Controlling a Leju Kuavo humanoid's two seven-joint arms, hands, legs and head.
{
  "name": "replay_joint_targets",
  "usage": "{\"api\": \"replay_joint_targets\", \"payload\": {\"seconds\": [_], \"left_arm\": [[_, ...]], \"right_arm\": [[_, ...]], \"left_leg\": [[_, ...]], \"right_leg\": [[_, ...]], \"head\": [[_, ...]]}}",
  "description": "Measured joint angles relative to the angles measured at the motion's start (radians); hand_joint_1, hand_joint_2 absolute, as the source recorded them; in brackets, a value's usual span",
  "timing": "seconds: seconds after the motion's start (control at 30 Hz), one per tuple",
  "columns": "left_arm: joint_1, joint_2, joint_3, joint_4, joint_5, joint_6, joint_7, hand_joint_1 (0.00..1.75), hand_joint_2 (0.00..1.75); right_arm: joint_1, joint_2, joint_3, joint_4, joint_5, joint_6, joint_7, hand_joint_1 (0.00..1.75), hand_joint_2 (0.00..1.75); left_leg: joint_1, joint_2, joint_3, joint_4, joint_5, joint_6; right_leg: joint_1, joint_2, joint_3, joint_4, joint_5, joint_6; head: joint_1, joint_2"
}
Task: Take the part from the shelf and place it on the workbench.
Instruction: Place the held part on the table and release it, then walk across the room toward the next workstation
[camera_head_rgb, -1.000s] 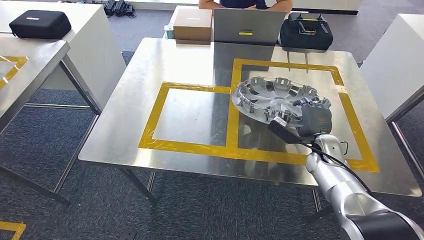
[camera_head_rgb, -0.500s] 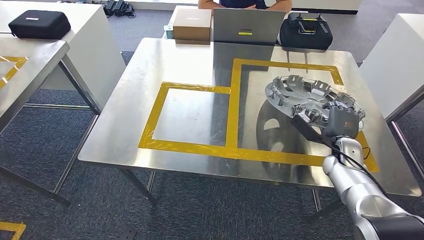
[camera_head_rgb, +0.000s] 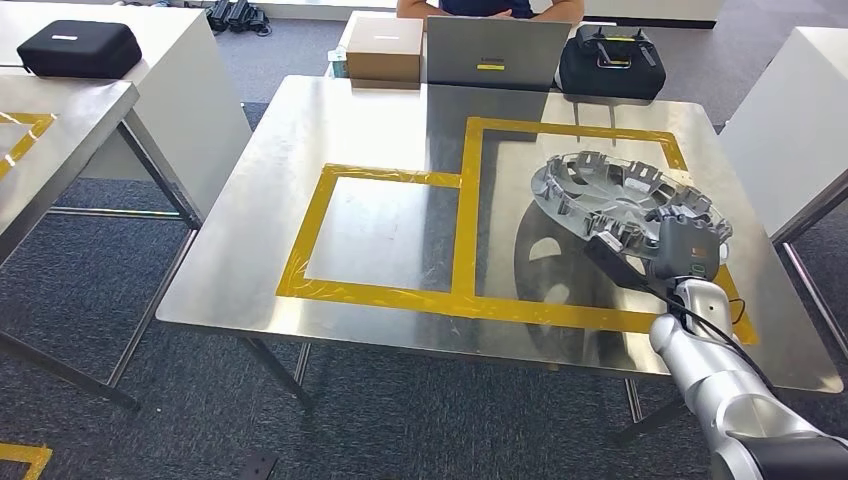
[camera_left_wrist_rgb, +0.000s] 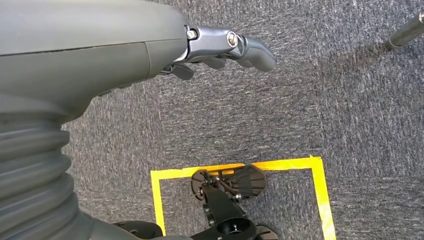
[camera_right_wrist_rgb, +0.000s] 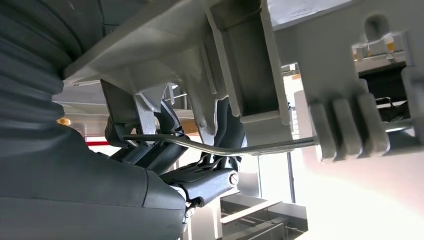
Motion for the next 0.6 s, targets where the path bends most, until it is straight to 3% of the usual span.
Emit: {"api": "replay_joint_targets", "payload": {"seconds": [0.53,0.6], "left_arm": [[-0.017,-0.013,-0.015,-0.002,-0.013,0.0,0.016,0.0,1.75],[-0.017,-0.013,-0.016,-0.002,-0.013,0.0,0.016,0.0,1.75]], "right_arm": [[-0.023,0.065,0.0,0.0,0.062,0.028,-0.016,1.75,1.75],[-0.026,0.068,0.0,0.0,0.061,0.03,-0.022,0.87,1.75]], "left_leg": [[0.0,0.0,0.0,0.0,0.0,0.0],[0.0,0.0,0.0,0.0,0.0,0.0]], "right_leg": [[0.0,0.0,0.0,0.0,0.0,0.0],[0.0,0.0,0.0,0.0,0.0,0.0]], "head": [[0.0,0.0],[0.0,0.0]]}}
